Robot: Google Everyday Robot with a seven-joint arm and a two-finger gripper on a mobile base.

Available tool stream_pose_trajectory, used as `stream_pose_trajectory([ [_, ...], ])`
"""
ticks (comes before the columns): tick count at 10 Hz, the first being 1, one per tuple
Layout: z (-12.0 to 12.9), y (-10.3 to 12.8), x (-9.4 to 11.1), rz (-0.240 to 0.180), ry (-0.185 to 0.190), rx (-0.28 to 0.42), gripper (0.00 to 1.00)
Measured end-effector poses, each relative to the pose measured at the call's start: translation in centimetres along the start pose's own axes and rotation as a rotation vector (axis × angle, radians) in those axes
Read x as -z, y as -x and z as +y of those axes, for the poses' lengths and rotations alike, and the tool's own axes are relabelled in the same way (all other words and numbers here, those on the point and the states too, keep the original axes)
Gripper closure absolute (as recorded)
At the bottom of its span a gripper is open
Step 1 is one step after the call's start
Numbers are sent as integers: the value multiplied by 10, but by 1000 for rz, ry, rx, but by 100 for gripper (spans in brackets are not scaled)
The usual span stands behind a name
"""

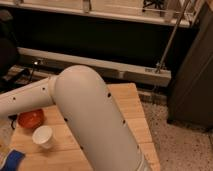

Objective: Place the white sponge in the ceramic cup

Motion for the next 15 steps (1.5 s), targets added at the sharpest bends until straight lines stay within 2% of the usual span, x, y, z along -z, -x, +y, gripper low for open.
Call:
stream_pose_trajectory([
  [6,-3,16,-40,-68,21,46,20],
  [10,3,19,-68,-100,61,71,20],
  [13,12,24,-85,-128,94,56,20],
  [15,16,25,-93,-152,91,24,20],
])
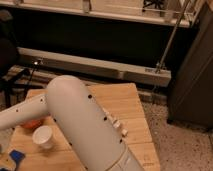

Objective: Place the white sponge in the ceramic cup

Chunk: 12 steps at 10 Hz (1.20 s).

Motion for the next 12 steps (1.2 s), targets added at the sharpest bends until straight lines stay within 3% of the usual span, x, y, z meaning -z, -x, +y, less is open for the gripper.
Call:
stream_pose_trajectory([
  [4,9,-5,-22,-43,20,-65,20],
  [8,14,-11,-34,-43,57,-168,20],
  [12,12,-12,-47,-69,46,-241,20],
])
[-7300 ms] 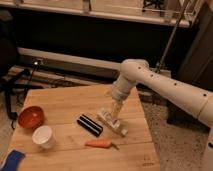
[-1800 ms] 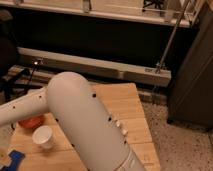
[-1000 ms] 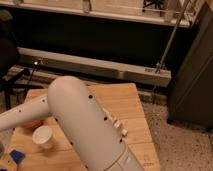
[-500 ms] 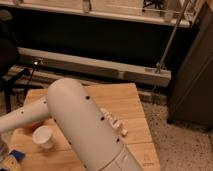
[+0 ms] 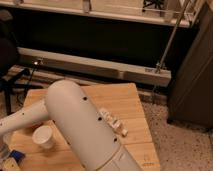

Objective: Place the white sponge in the ceramic cup

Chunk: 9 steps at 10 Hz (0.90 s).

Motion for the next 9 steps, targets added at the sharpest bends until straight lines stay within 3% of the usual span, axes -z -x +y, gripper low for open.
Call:
stream_pose_trajectory([
  [4,1,-5,-7,-14,0,-19,21],
  [7,1,-6,-9,-27,0,-25,42],
  [9,0,-6,-9,-32,0,-23,43],
])
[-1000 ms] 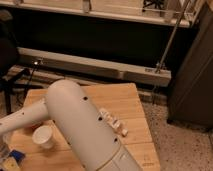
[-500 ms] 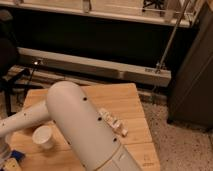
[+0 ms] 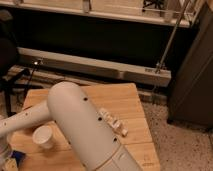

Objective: Place the white sponge in the ceramic cup

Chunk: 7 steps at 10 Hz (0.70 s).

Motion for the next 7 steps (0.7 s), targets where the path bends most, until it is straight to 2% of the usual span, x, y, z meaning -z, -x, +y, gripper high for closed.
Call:
stream_pose_trajectory([
  [7,-1,3,-6,-22,34,49,43],
])
